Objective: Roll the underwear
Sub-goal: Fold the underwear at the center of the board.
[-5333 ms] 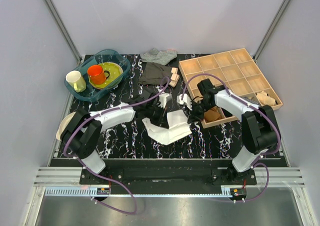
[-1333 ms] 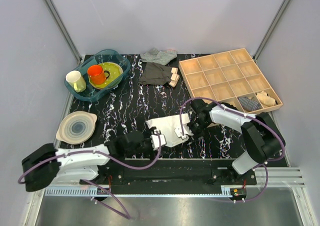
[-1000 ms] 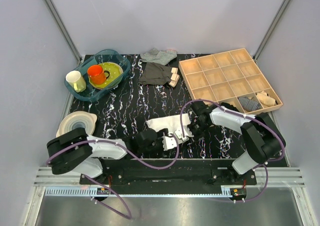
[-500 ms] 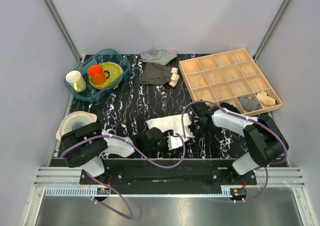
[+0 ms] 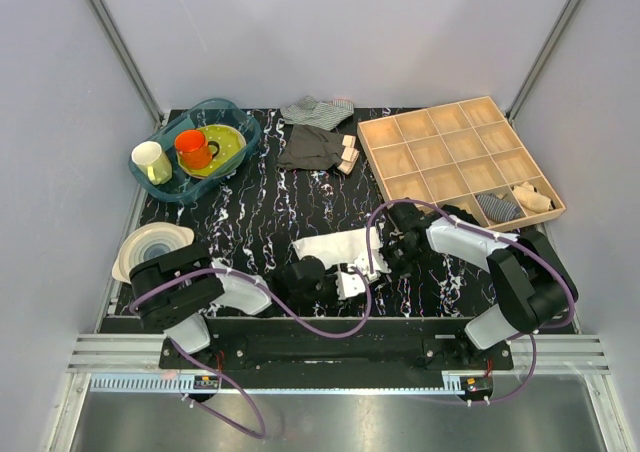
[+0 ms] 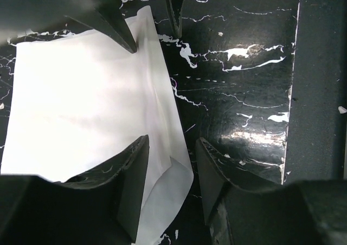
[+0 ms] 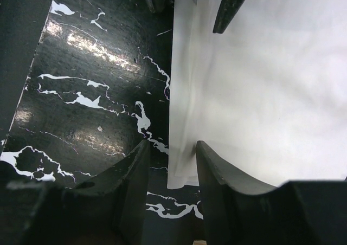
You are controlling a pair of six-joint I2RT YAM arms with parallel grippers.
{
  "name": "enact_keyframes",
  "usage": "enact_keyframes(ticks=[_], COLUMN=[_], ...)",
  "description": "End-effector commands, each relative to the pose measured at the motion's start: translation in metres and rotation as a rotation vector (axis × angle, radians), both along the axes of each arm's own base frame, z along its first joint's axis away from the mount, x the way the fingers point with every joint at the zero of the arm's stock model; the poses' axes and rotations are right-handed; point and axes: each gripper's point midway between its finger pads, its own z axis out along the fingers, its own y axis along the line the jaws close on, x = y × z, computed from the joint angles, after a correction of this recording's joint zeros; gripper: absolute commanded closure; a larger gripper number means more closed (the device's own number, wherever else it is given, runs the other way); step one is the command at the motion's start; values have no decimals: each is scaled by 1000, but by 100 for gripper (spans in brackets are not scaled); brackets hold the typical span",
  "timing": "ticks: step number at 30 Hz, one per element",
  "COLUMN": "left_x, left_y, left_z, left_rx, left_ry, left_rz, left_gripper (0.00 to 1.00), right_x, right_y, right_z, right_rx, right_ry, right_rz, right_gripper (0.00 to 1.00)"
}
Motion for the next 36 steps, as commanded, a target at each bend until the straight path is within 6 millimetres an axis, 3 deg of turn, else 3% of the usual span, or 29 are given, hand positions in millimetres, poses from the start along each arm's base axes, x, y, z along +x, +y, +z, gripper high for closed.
enact_keyframes(ticks=[1, 6, 10, 17, 30, 36], left_x=[0, 7, 5, -2, 0, 2], left_y=[-1, -1, -2, 5, 7, 10], left_z=[9, 41, 48, 23, -2, -9], left_rx=[-74, -165, -166, -114, -84, -72], left_ry=[-23, -73, -82, -44, -10, 29], left_rz=[13, 49, 29, 14, 28, 27], left_gripper=[50, 41, 40, 41, 43, 60], right_x=[0, 2, 4, 6, 5, 6], right_y=[-4, -3, -3, 3, 1, 2], right_z=[-3, -3, -4, 1, 2, 3], right_rx=[-8, -12, -17, 1, 9, 16], right_ry=[-8, -4, 3, 16, 4, 4], right_rz=[-2, -1, -6, -19, -32, -40], right_gripper=[56, 56, 56, 57, 57, 61])
